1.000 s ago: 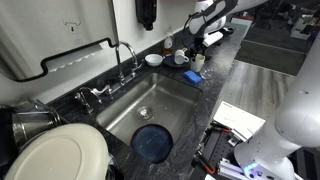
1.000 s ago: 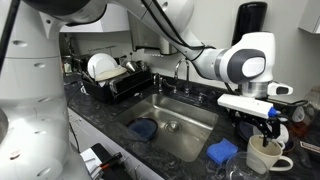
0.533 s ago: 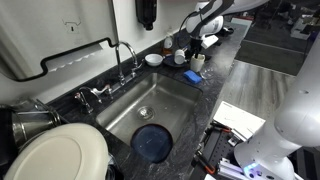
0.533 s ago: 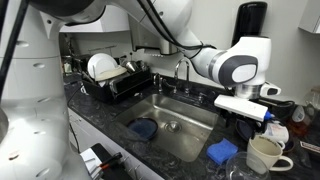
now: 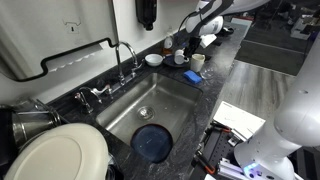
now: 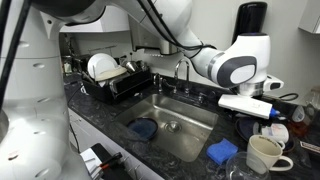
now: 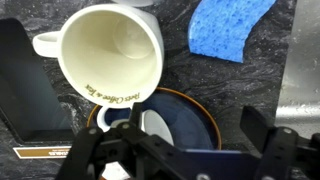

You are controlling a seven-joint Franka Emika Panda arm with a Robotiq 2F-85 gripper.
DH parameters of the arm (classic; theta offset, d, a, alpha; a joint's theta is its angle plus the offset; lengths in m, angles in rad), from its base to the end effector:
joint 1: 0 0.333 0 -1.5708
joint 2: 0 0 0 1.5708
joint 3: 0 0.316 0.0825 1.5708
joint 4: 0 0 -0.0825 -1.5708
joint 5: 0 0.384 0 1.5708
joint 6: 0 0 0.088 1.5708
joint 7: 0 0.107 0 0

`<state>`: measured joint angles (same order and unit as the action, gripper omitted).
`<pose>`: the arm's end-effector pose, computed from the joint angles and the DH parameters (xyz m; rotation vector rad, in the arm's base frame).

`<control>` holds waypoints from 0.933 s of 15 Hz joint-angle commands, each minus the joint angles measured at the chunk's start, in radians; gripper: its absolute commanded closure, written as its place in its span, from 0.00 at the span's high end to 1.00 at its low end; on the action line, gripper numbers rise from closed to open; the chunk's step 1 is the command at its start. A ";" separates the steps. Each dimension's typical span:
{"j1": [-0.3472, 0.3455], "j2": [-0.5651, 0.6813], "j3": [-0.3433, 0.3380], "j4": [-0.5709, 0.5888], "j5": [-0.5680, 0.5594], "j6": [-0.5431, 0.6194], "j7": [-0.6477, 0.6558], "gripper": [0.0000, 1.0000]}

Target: Put the mug in the sink

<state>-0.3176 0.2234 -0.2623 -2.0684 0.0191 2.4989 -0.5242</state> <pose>0.5055 -0.3257 0.3492 2.9811 -0.0855 0.2398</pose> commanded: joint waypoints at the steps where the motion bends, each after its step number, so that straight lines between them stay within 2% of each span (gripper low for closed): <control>1: -0.025 0.014 -0.012 0.011 -0.072 0.038 0.021 1.00; 8: -0.028 0.022 -0.052 0.005 -0.190 0.015 0.126 1.00; 14: -0.036 0.042 -0.035 -0.011 -0.157 0.012 0.117 1.00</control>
<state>-0.3361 0.2524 -0.3172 -2.0721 -0.1460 2.5136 -0.4079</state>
